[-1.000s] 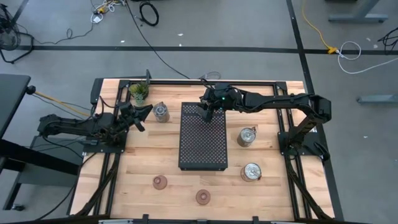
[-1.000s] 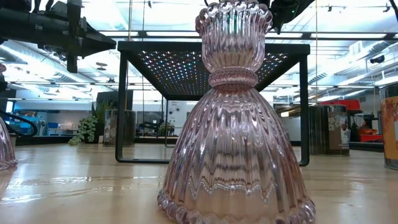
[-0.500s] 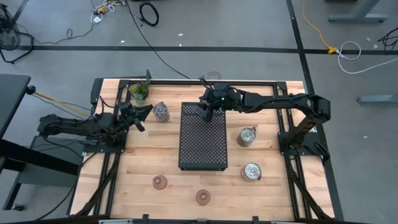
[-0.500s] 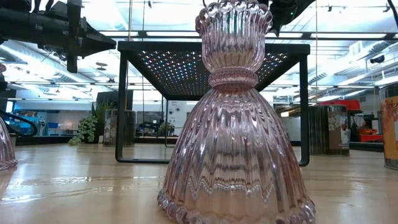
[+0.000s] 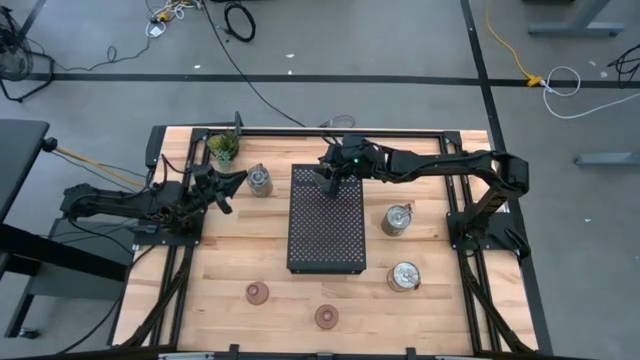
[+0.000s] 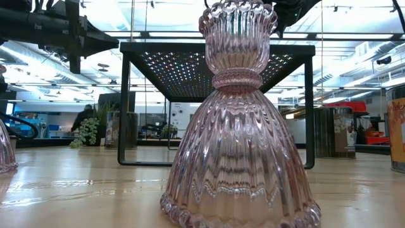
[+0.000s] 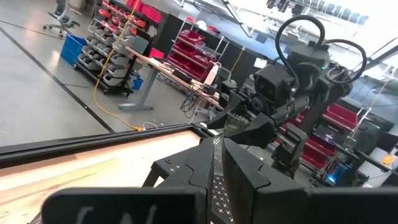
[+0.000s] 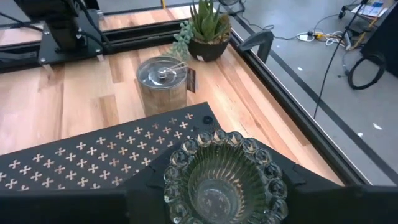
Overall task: Pick & Place candle stick holders
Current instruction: Put the green glass candle holder on the shelf
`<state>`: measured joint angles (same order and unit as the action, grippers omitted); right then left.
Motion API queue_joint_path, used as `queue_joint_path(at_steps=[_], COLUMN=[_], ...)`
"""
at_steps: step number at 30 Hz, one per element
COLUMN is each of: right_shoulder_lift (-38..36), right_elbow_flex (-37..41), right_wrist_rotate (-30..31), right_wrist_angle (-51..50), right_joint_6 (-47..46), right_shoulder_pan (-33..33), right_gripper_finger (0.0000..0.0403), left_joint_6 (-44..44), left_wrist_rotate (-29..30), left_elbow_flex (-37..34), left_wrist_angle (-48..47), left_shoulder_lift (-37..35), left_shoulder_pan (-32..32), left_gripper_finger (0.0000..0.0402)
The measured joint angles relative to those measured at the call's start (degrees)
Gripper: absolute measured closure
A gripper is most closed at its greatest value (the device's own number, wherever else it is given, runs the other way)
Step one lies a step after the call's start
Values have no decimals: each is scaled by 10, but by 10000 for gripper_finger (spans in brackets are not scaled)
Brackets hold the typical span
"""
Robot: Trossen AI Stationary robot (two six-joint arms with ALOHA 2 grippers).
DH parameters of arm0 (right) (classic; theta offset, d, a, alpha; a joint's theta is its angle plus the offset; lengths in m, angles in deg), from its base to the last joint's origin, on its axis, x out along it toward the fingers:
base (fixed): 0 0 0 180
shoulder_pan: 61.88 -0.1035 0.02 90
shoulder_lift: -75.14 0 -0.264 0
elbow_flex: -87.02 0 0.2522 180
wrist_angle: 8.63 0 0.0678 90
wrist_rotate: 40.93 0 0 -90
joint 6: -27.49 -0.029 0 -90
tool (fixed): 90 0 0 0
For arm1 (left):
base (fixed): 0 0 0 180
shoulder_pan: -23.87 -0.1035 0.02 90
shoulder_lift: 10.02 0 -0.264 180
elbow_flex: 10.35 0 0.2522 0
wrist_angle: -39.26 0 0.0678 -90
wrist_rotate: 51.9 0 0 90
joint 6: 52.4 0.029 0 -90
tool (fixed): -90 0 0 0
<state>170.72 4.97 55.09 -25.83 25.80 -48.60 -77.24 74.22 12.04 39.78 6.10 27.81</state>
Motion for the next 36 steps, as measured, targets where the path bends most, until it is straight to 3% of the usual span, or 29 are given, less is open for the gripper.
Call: queue_joint_path(at_steps=[10,16,19,36], right_shoulder_lift=[-1,1,1,0], right_elbow_flex=[0,2,2,2], right_wrist_rotate=[-5,0,3,-20], right_wrist_angle=[-6,-16,-15,-10], right_joint_6=[8,5,4,12], right_shoulder_pan=[0,0,0,-2], right_gripper_finger=[255,160,135,156], left_joint_6=[0,0,0,1], left_wrist_rotate=[0,0,0,0], left_elbow_flex=[0,0,0,0], left_wrist_angle=[0,0,0,0], left_shoulder_lift=[0,0,0,0], left_shoulder_pan=[0,0,0,0], left_gripper_finger=[365,365,365,365])
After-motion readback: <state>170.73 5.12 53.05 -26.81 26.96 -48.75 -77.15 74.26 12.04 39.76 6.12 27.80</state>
